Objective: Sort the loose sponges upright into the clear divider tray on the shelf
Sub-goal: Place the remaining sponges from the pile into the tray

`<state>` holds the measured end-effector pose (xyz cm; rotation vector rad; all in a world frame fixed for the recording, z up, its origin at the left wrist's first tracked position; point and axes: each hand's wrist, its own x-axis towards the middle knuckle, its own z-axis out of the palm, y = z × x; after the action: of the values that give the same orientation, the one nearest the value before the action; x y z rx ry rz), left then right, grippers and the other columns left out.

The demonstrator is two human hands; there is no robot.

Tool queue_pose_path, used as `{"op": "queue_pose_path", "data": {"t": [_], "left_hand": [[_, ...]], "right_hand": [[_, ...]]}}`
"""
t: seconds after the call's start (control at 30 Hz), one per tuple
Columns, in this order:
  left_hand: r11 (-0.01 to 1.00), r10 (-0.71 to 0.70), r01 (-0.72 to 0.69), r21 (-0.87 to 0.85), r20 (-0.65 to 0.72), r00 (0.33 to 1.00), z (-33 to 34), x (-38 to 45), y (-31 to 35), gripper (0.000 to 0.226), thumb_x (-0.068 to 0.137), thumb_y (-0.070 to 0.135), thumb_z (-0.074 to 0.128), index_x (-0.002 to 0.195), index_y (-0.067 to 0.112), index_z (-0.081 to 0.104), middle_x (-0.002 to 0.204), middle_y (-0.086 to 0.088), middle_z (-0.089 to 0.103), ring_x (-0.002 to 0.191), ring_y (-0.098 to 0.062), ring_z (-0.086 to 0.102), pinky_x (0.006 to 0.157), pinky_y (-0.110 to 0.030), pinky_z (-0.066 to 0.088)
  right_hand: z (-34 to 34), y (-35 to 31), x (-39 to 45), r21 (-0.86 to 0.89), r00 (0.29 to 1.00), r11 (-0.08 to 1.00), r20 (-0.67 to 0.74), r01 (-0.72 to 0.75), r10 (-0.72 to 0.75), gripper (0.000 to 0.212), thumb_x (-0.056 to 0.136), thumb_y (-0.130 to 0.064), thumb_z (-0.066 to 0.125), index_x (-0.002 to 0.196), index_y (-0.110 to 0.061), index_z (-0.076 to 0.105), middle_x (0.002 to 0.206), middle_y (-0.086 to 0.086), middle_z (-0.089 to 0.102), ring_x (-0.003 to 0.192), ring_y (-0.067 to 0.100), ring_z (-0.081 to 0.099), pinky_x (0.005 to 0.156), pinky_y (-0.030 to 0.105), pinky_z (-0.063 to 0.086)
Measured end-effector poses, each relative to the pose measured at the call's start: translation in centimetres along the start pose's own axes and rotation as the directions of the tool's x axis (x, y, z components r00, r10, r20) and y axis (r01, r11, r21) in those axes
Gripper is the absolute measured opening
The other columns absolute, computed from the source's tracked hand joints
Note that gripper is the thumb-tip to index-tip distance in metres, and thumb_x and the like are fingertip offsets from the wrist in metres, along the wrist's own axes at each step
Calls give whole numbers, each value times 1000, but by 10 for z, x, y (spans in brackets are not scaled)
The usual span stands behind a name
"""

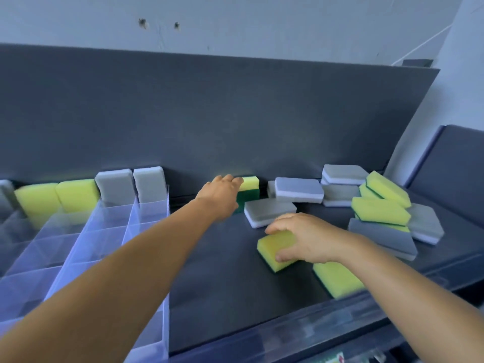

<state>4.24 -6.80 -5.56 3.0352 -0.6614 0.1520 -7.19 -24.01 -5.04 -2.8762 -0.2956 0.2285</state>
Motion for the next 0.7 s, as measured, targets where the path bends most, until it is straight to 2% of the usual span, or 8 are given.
{"op": "queue_pose_path", "data": {"t": [0.1, 0.2, 0.27, 0.33, 0.43, 0.53, 0.63, 0.7], "left_hand": [[998, -61, 61, -33, 7, 998, 3, -9, 2, 43, 91, 18, 54, 133, 15, 44, 129, -8, 41, 120, -27, 41, 90, -38, 43], [991, -101, 102, -82, 13, 995, 2, -24, 7, 40, 88, 13, 57, 125, 10, 42, 121, -13, 49, 105, -32, 53, 78, -39, 45], [992, -115, 115, -50, 1, 993, 0, -34, 11, 38, 86, 11, 58, 120, 10, 40, 114, -12, 54, 92, -31, 53, 67, -38, 42], [992, -122, 122, 21, 1, 993, -3, -44, 15, 38, 85, 10, 60, 117, 10, 39, 112, -11, 53, 90, -29, 51, 63, -36, 38], [992, -114, 111, 59, 59, 992, -7, -60, 21, 47, 84, 26, 66, 119, 10, 39, 115, -10, 49, 103, -31, 55, 67, -36, 39], [989, -120, 127, -80, 88, 989, -13, -75, 28, 42, 89, 44, 54, 117, 12, 49, 118, -10, 50, 103, -31, 55, 78, -37, 44], [977, -148, 155, -143, 60, 987, -11, -84, 32, 32, 93, 32, 50, 115, 10, 51, 120, -12, 52, 103, -32, 55, 83, -39, 46], [953, -237, 245, -176, 65, 969, -9, -89, 30, 41, 88, 30, 57, 122, 10, 46, 123, -12, 47, 109, -33, 51, 88, -41, 46]], "right_hand": [[3, 8, 5, -67, 992, 995, -102, -75, 67, 50, 86, -41, 61, 133, -31, 48, 136, -5, 48, 127, 19, 40, 99, 35, 40], [7, 12, 10, -121, 979, 981, -157, -149, 129, 45, 91, -46, 51, 131, -26, 49, 133, 0, 49, 123, 25, 40, 94, 37, 41], [9, 13, 11, -121, 981, 980, -135, -159, 142, 45, 91, -46, 50, 130, -23, 48, 132, 2, 48, 123, 27, 38, 95, 37, 40], [9, 14, 12, -123, 992, 984, -36, -127, 123, 50, 88, -43, 53, 132, -21, 45, 134, 3, 47, 127, 28, 34, 98, 39, 40], [6, 15, 11, -118, 994, 987, 5, -111, 112, 52, 85, -36, 57, 133, -23, 44, 131, 4, 49, 126, 26, 35, 88, 35, 43], [8, 10, 11, -86, 980, 979, -84, -186, 179, 51, 82, -47, 60, 123, -19, 50, 122, 5, 55, 118, 26, 42, 75, 33, 40], [11, 2, 11, -95, 968, 968, -111, -234, 224, 61, 79, -62, 57, 118, -15, 51, 120, 6, 57, 117, 30, 44, 75, 34, 38], [13, -3, 12, -65, 963, 966, -123, -248, 239, 62, 77, -65, 57, 113, -14, 50, 119, 7, 57, 110, 29, 51, 72, 33, 37]]}}
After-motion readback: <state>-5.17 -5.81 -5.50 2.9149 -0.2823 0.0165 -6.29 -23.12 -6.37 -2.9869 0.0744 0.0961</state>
